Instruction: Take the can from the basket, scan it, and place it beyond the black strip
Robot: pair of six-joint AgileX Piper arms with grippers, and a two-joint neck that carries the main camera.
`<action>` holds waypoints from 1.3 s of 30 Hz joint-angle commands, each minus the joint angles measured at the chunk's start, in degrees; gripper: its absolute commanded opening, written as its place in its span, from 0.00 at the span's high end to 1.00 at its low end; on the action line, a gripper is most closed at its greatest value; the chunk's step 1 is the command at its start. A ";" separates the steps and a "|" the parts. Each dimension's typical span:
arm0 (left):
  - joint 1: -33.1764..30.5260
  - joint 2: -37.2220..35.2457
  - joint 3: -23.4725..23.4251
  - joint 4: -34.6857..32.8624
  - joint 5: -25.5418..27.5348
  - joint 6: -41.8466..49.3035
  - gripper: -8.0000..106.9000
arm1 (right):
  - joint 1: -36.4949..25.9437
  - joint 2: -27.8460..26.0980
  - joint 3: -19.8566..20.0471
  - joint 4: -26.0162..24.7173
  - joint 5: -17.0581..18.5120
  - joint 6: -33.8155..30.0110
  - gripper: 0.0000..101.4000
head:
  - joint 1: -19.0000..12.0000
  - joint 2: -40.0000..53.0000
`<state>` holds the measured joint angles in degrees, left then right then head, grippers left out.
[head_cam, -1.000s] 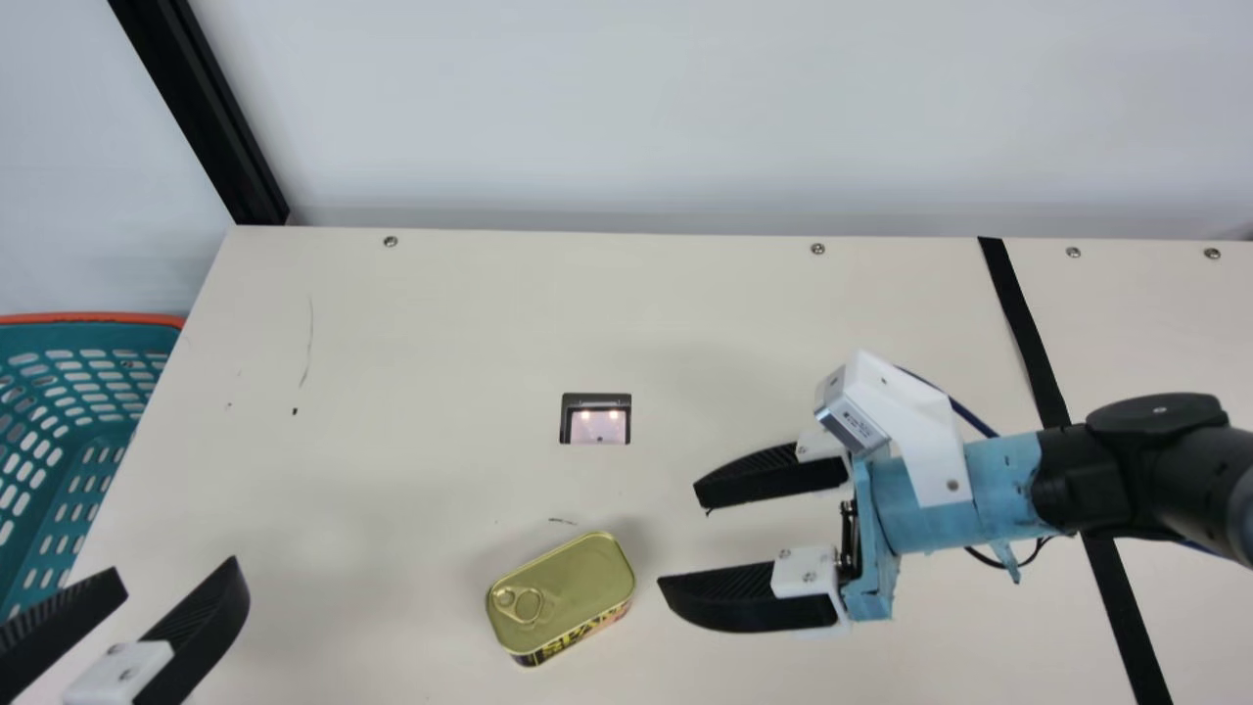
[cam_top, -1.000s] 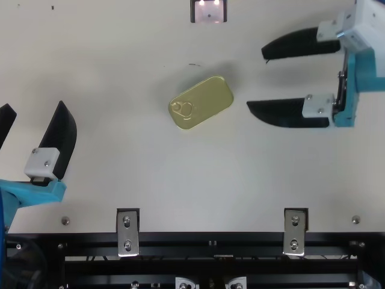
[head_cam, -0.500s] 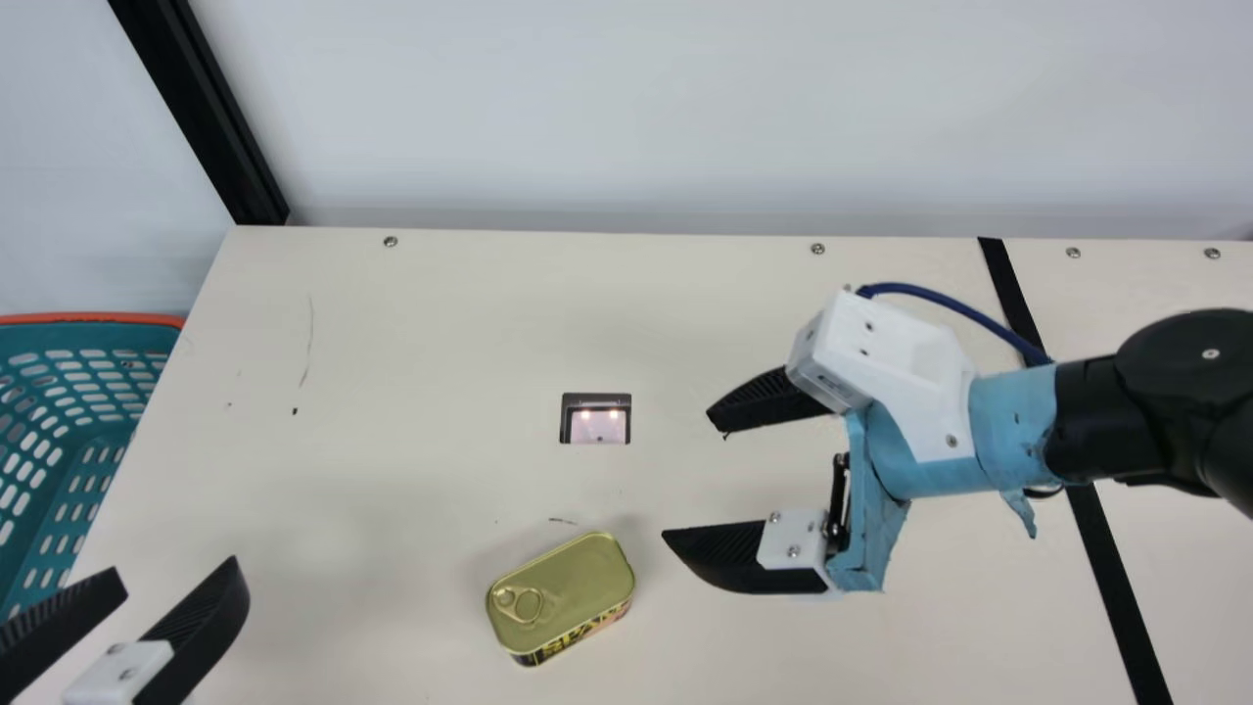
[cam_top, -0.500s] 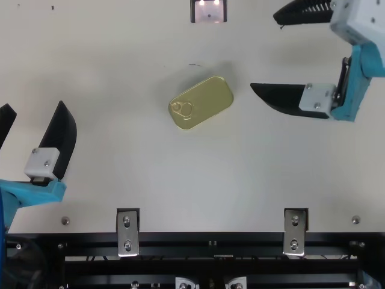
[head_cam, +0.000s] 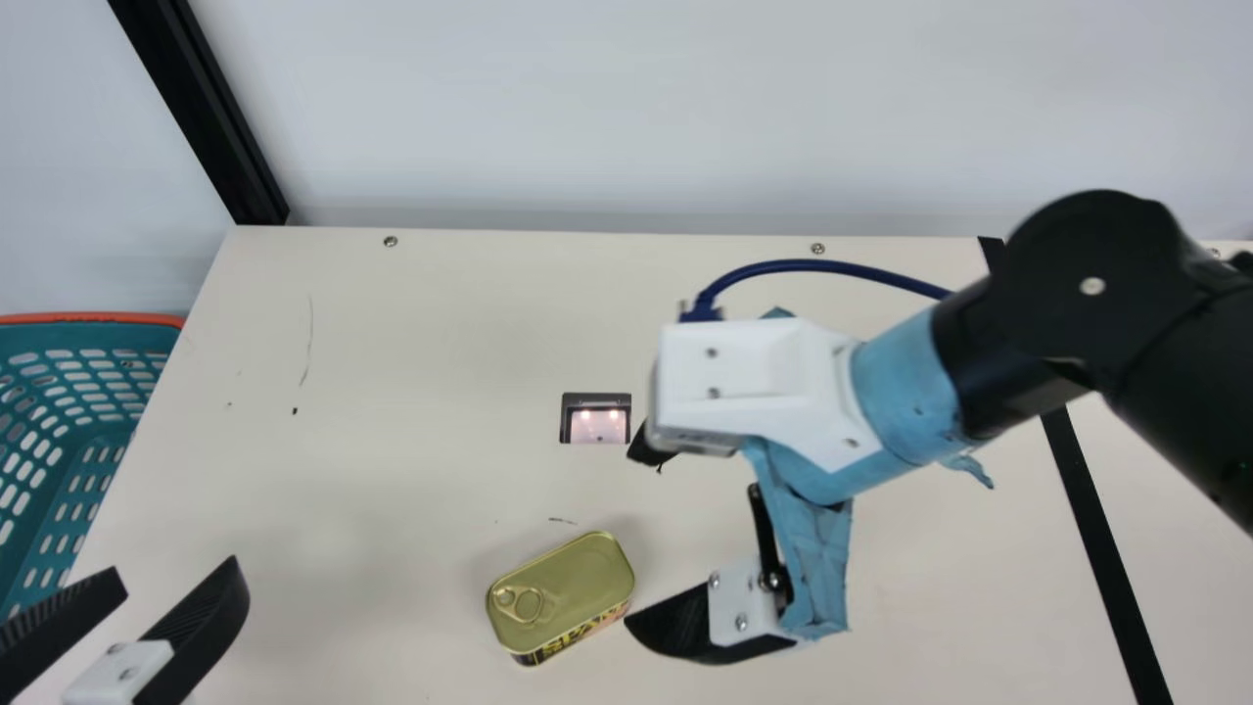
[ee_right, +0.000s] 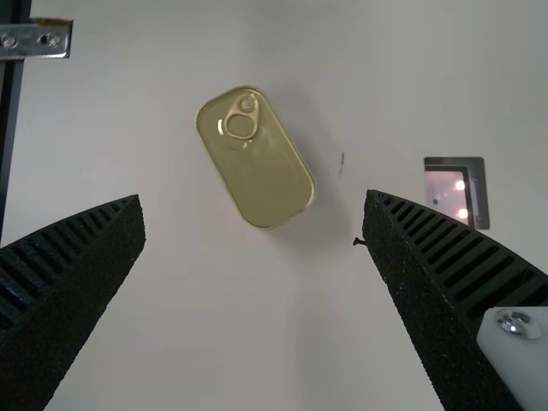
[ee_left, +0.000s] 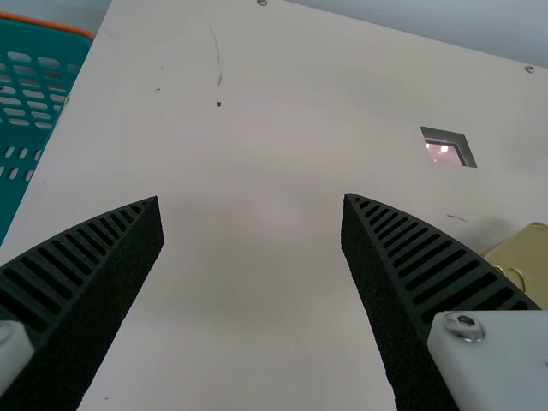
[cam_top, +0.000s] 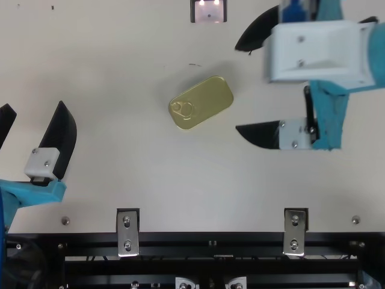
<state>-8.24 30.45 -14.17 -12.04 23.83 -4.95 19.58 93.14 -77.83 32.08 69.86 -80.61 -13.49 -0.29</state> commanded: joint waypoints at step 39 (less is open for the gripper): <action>0.00 0.00 0.00 0.00 0.00 0.00 0.15 | 18.96 17.21 -13.48 -19.23 0.04 4.63 0.00 | -0.27 -0.02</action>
<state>-8.24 30.45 -14.17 -12.04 23.83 -4.95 38.51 110.15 -91.20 13.19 69.83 -75.85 -13.49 -0.29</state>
